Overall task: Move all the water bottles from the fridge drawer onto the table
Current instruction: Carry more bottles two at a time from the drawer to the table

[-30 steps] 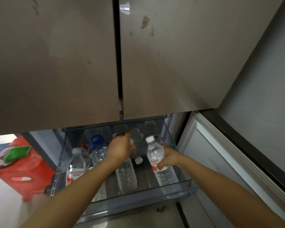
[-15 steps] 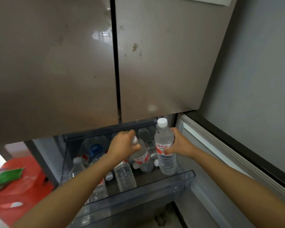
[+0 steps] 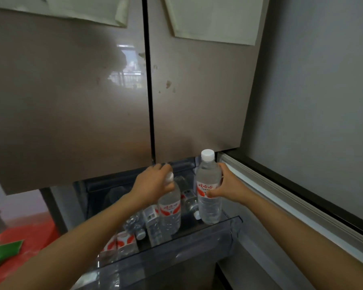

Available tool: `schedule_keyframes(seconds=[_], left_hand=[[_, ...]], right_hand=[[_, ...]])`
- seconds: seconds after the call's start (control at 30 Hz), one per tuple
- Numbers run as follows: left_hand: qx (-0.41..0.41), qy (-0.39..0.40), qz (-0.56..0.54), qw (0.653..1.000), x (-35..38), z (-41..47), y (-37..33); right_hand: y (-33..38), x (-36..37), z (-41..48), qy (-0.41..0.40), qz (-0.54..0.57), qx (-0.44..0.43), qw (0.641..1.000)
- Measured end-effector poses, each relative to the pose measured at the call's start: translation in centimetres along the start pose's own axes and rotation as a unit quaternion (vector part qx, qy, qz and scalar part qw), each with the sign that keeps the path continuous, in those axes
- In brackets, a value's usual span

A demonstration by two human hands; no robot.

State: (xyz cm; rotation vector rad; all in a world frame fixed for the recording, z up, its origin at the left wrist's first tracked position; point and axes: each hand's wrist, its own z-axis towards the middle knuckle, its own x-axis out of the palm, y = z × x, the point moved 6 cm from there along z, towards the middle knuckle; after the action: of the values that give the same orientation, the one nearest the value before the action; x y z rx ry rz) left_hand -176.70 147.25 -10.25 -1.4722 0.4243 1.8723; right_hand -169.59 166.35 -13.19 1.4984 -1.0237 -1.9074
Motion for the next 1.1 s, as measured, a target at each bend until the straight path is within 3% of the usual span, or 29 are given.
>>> schedule_keyframes(seconds=[0.3,0.57,0.9,1.1], left_hand=[[-0.029,-0.151,-0.009,0.988,-7.1,-4.3,-0.2],[-0.120,-0.200,0.005,0.972,-10.7,-11.8,-2.8],[-0.275,-0.196,-0.002,0.941,-12.6,-28.5,-6.9],[-0.372,-0.186,0.055,0.908,-14.2,-40.6,-7.9]], right_hand=[[4.3,-1.4,-2.8,0.017,0.031,-0.061,0.998],[6.0,-1.3,-9.7,0.087,0.046,-0.095,0.991],[7.0,3.3,-20.1,0.206,0.028,-0.138,0.968],[10.4,10.8,-27.5,0.317,0.048,-0.184,0.929]])
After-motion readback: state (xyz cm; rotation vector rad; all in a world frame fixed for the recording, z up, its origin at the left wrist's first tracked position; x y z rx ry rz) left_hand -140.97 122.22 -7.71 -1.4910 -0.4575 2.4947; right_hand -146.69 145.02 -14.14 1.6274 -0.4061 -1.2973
